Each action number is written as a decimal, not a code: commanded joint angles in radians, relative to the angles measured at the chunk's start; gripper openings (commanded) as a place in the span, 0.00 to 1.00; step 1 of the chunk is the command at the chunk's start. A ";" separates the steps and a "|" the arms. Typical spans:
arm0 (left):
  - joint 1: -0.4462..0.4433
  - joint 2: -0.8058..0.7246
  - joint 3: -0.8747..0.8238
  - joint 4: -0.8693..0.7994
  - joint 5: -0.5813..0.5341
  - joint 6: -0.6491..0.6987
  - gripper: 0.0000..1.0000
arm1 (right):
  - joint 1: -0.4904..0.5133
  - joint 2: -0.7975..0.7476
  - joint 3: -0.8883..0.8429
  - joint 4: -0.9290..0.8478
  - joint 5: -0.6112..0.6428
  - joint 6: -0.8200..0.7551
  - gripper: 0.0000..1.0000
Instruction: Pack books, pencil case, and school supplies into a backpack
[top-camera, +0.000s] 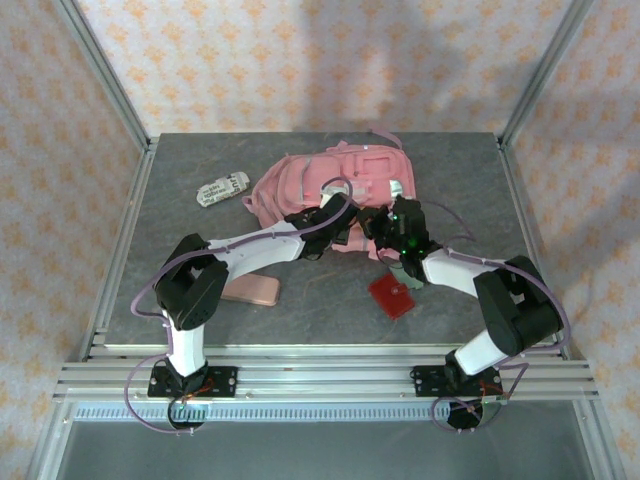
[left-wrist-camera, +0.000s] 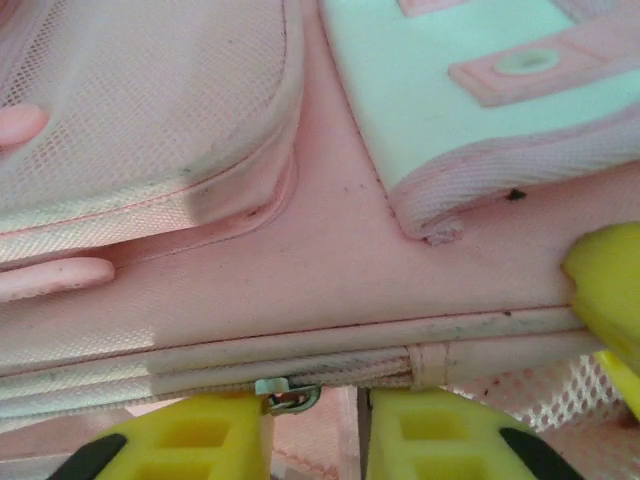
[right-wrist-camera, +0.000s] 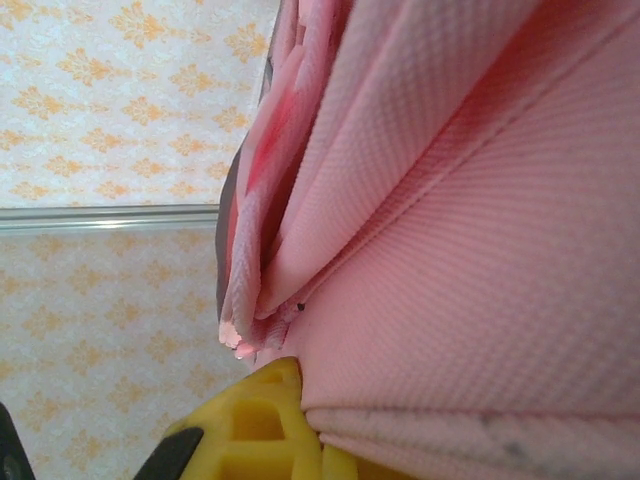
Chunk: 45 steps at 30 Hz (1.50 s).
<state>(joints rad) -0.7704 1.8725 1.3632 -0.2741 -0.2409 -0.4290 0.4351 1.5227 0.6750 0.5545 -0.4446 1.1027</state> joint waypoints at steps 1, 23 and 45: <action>0.042 -0.013 -0.032 0.170 -0.019 0.057 0.13 | 0.010 -0.056 0.043 0.074 -0.078 -0.023 0.00; 0.101 -0.146 -0.248 0.488 0.254 0.073 0.13 | 0.011 -0.038 0.052 0.063 -0.072 -0.026 0.00; 0.106 -0.090 -0.276 0.606 0.163 0.104 0.00 | 0.011 -0.067 0.055 0.066 -0.080 -0.021 0.00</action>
<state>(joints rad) -0.6853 1.7782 1.0847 0.1879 -0.0097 -0.3328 0.4294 1.5181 0.6933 0.5461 -0.4446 1.1019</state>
